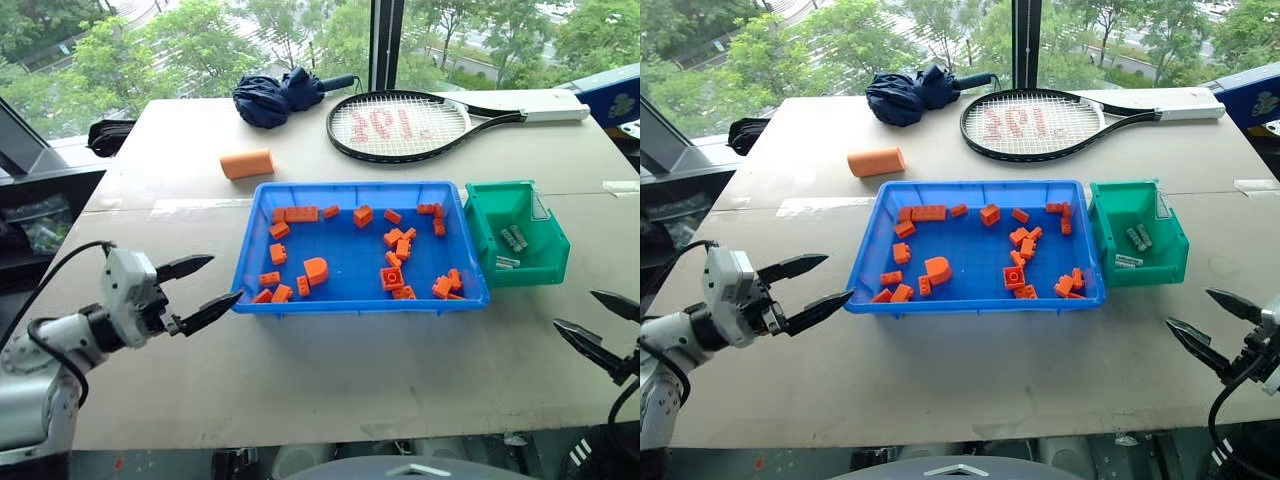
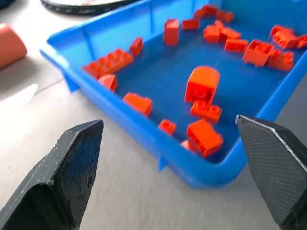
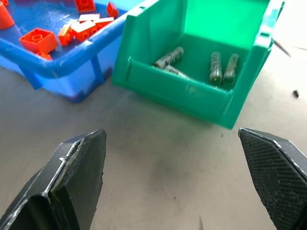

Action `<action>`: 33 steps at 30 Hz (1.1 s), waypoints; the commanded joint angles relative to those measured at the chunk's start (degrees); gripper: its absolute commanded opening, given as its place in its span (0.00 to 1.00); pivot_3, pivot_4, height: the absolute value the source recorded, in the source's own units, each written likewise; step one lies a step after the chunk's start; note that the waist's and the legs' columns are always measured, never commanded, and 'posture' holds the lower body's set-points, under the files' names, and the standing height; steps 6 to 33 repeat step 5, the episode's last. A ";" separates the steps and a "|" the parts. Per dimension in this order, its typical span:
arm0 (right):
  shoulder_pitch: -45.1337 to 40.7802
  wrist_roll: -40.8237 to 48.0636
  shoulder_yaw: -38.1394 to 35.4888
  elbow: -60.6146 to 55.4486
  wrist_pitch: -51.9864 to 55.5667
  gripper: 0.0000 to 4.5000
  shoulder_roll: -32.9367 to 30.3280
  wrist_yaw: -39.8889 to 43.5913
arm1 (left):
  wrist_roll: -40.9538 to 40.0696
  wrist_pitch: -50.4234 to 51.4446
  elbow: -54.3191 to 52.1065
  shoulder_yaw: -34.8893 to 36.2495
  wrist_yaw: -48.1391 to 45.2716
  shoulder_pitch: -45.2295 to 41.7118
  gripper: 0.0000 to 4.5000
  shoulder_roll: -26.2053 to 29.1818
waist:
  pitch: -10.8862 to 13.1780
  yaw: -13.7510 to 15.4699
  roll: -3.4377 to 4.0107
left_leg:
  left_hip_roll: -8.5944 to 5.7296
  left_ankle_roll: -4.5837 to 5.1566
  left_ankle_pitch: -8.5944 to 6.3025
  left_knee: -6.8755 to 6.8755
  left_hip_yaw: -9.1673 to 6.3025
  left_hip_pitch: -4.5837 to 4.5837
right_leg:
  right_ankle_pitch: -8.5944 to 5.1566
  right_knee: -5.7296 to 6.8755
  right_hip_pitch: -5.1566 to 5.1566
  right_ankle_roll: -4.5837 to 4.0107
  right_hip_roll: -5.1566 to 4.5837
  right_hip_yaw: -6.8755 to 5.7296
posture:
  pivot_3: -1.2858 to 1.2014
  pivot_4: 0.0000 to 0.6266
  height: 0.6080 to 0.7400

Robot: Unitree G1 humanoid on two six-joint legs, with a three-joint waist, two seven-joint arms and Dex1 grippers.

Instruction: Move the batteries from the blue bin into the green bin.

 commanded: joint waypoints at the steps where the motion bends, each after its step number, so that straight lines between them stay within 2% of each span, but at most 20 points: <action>1: 1.32 -0.64 0.21 2.90 -6.28 0.98 -0.92 2.04 | 1.60 -5.54 1.15 0.70 -0.85 2.14 1.00 -1.00 | 0.00 0.14 0.00 | 0.00 0.01 0.00 0.00 0.00 -0.01 | 0.00 -0.03 0.00 0.00 0.00 0.00 | 0.52 0.24 1.00; 5: 1.90 -0.97 0.96 6.17 -9.73 0.98 -2.12 3.15 | 2.88 -10.09 4.61 -1.35 -2.80 2.68 1.00 -1.43 | 0.00 0.62 0.00 | 0.00 0.03 -0.03 0.00 0.01 -0.01 | 0.00 -0.05 0.02 -0.01 -0.01 0.00 | 0.52 0.24 1.00; 33: 1.90 -0.97 0.96 6.17 -9.73 0.98 -2.12 3.15 | 2.88 -10.09 4.61 -1.35 -2.80 2.68 1.00 -1.43 | 0.00 0.62 0.00 | 0.00 0.03 -0.03 0.00 0.01 -0.01 | 0.00 -0.05 0.02 -0.01 -0.01 0.00 | 0.52 0.24 1.00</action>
